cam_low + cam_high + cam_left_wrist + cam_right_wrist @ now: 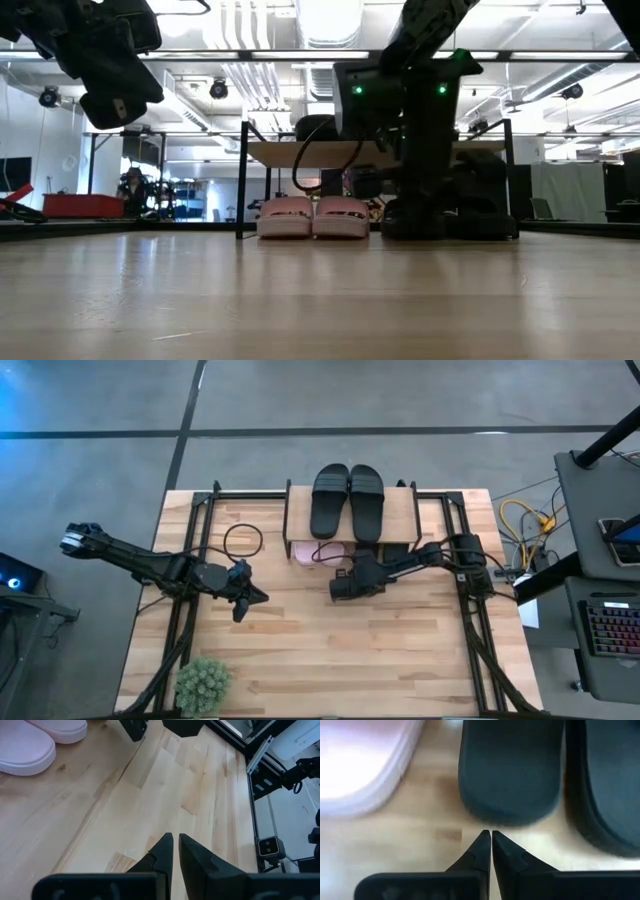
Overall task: Pick and place slides into the shelf
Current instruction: Adjust the left black slide under the shelf, then adjust the right black slide under the shelf
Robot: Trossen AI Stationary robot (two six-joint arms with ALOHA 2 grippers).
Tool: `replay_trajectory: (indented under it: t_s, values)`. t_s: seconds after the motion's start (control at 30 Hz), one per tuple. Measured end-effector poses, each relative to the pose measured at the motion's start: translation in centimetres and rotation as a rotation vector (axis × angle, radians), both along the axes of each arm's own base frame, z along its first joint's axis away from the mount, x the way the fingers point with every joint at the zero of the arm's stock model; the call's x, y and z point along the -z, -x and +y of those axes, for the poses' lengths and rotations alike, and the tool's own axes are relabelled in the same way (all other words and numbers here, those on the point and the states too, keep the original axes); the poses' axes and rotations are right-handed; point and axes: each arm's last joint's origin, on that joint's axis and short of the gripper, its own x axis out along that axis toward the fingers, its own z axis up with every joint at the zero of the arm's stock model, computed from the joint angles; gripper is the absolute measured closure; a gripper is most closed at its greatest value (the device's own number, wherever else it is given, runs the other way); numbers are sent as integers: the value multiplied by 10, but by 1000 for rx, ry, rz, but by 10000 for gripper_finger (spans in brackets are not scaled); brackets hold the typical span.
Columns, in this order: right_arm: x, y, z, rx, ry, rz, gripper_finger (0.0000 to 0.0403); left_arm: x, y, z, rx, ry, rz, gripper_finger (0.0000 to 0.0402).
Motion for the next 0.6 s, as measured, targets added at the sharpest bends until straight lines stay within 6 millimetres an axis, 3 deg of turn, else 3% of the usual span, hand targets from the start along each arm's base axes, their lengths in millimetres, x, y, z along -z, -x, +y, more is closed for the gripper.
replay_trajectory:
  t_s: [0.2, 0.4, 0.5, 0.6]
  values:
    - [-5, 5, 35, 2, -78, -3, 394, 0, 0, 0, -1, 0, -2, 386]
    - [-8, 34, 80, 212, 1, -46, 394, 0, 0, 0, -1, 0, -1, 386]
    - [-7, 48, 89, 243, 5, 33, 394, 0, 0, 0, -1, 0, -1, 386]
    - [-5, 57, 86, 234, 10, 133, 394, 0, 0, 0, -1, 0, -1, 386]
